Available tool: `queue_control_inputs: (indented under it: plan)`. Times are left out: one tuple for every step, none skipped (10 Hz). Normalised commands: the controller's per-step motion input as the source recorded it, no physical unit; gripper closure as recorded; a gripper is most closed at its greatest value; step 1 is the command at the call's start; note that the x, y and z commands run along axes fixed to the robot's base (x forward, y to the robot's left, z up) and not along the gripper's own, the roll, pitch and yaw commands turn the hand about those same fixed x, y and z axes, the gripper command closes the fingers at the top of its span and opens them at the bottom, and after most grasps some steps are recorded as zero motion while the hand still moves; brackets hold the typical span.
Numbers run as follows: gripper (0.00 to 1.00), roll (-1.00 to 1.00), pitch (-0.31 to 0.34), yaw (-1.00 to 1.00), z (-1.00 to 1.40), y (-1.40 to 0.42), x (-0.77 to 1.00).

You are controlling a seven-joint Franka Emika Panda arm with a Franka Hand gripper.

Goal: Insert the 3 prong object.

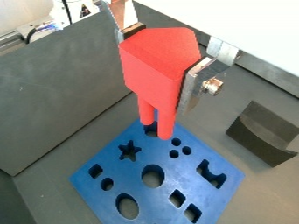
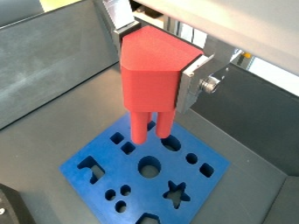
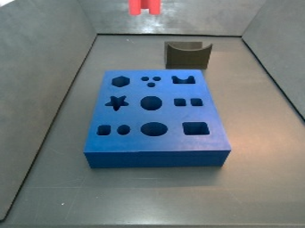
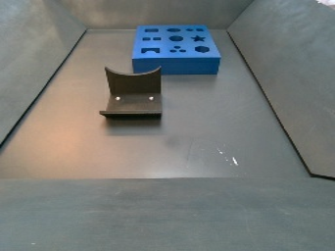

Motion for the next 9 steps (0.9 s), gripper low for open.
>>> queue_control_inputs:
  plan:
    - [1.00, -0.09, -0.069, -0.24, -0.34, 0.27, 0.05]
    - [1.00, 0.00, -0.034, -1.00, -0.98, 0.06, -0.14]
    - [1.00, -0.06, -0.014, -1.00, -1.00, 0.10, -0.14]
    - [1.00, -0.06, -0.014, -1.00, -1.00, 0.10, -0.15]
    - [1.00, -0.01, -0.024, -1.00, -0.99, 0.00, -0.08]
    - [1.00, 0.01, -0.044, -1.00, -0.89, 0.00, -0.04]
    - [1.00, 0.01, -0.041, -1.00, -0.89, 0.00, -0.03]
    - [1.00, 0.01, -0.031, -1.00, -0.89, 0.00, -0.02]
    - [1.00, 0.02, 0.000, -0.72, -0.87, 0.18, 0.17]
